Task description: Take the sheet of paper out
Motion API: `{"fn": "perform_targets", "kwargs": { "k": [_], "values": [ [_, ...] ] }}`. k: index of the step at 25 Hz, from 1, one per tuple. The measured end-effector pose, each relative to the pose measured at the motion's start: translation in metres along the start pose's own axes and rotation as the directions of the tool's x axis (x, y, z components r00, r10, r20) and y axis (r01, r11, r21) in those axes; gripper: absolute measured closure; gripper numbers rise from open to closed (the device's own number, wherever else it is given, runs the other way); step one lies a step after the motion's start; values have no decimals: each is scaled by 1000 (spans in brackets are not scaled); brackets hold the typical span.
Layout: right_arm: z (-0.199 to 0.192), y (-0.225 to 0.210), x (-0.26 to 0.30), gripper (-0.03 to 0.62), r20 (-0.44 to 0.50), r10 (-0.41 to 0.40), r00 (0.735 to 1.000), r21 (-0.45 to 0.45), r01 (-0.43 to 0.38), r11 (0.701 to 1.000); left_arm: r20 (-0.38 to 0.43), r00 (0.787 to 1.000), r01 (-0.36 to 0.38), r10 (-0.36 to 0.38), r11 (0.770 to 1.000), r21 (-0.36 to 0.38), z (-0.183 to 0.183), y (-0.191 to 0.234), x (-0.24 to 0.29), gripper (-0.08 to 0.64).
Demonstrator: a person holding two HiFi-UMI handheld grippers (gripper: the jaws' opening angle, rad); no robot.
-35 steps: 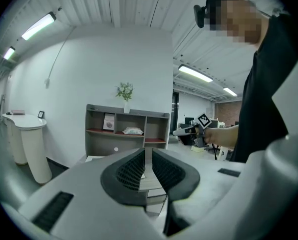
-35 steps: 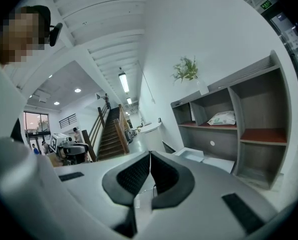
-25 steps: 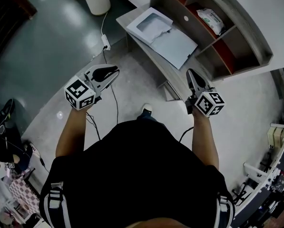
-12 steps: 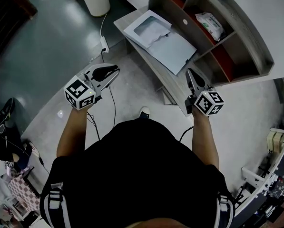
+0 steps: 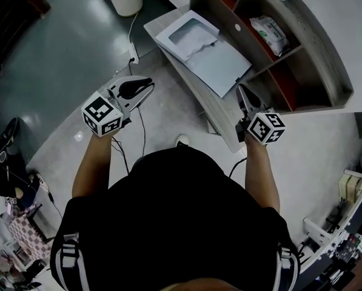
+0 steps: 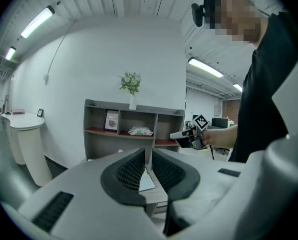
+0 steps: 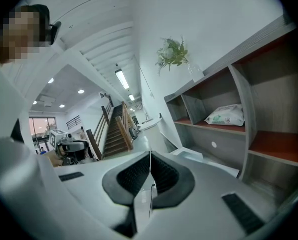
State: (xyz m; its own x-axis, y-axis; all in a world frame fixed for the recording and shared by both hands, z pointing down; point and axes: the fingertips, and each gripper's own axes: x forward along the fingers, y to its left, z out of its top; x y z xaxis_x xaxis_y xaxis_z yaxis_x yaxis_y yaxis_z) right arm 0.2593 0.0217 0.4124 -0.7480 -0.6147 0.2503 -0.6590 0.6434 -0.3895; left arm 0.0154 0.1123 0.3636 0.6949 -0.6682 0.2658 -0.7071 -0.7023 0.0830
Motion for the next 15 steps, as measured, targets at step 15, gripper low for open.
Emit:
{"fn": "perform_targets", "kwargs": {
  "k": [15],
  "values": [
    [8,-14,17,577,-29,24,999,-14,-24,1000,28,1000,-9,10,1000,-27,2,16,16,503]
  ]
}}
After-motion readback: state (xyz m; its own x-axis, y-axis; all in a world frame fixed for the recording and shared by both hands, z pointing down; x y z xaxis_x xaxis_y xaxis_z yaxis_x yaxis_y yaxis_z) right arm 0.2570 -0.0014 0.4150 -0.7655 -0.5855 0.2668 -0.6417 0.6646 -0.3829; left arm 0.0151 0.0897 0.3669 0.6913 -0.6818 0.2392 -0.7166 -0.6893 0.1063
